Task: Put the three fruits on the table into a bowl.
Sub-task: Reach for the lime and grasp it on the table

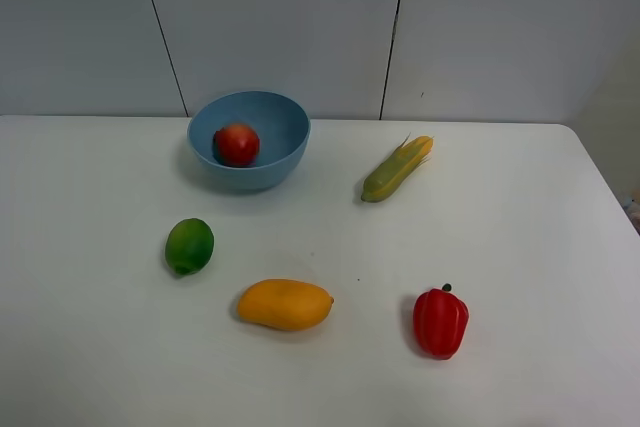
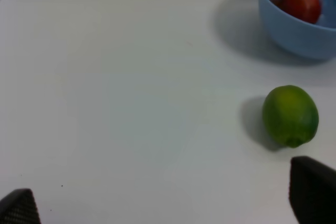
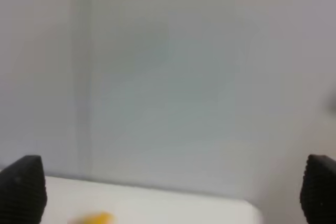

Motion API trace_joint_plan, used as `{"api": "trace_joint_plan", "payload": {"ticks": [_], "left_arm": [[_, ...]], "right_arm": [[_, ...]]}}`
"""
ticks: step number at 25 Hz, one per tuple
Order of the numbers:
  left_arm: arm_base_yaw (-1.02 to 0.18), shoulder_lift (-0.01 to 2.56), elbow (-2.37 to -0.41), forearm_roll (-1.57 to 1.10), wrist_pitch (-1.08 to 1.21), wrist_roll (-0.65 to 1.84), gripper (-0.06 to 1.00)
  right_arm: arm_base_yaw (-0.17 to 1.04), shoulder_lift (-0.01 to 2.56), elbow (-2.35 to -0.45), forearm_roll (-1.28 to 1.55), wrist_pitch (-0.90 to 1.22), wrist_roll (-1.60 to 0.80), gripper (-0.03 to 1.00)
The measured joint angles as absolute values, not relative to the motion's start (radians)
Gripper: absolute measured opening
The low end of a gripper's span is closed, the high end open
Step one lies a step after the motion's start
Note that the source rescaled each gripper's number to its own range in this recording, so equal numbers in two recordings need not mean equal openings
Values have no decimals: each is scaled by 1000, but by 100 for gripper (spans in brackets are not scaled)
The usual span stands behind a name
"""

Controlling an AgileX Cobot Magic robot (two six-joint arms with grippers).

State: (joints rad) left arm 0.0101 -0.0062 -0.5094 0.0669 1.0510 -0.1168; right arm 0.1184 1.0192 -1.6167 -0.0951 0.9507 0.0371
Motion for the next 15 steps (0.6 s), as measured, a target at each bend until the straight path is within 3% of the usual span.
{"api": "trace_joint_plan", "payload": {"ticks": [5,10,15], "left_arm": [[10,-6,-509,67,1051,-117,86],[10,-6,-509,67,1051,-117,86],[10,-6,-509,67,1051,-117,86]], "right_arm": [[-80,553,-1203,-102,951,37,89],[-114,218,-865,-83,1067,37,89],[-114,54,-609,16,1081,37,89]]}}
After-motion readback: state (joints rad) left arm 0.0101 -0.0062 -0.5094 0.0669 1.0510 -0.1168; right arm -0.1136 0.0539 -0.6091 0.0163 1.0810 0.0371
